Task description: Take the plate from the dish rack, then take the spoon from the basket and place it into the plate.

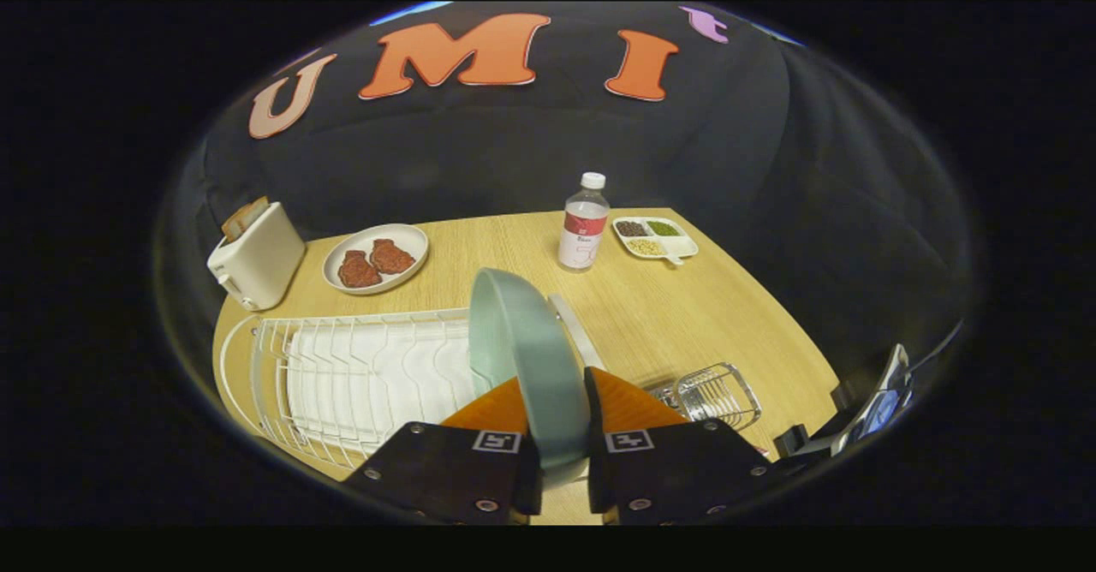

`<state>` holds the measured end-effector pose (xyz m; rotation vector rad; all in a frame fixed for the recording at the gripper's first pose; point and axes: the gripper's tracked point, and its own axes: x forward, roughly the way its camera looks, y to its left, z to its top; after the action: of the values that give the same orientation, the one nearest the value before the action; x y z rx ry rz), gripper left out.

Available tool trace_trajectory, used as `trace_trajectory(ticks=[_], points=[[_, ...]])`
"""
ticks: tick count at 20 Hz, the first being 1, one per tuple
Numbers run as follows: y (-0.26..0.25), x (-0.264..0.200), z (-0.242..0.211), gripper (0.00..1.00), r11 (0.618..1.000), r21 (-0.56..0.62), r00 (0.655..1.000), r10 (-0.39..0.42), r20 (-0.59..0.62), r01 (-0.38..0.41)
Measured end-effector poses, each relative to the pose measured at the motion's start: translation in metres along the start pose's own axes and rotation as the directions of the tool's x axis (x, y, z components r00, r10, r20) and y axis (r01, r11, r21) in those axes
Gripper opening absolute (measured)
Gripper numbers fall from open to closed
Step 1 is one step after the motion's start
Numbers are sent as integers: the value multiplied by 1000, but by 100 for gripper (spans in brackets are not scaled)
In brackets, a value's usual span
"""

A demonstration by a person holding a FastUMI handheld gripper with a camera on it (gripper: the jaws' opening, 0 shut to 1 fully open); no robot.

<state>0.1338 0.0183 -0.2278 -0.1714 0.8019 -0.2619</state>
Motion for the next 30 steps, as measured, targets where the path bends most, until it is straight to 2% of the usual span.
trace_trajectory(ticks=[6,12,17,20,23,30], points=[[-8,-14,18,21,997,-56,998,-52,43,55],[-18,-37,28,21,1000,11,996,-23,80,22],[-21,-72,16,21,989,121,994,79,80,-89],[-19,-94,-4,21,967,182,984,170,59,-178],[-24,-114,-32,21,950,213,973,225,44,-229],[-16,-148,-113,21,863,371,924,381,-28,-344]])
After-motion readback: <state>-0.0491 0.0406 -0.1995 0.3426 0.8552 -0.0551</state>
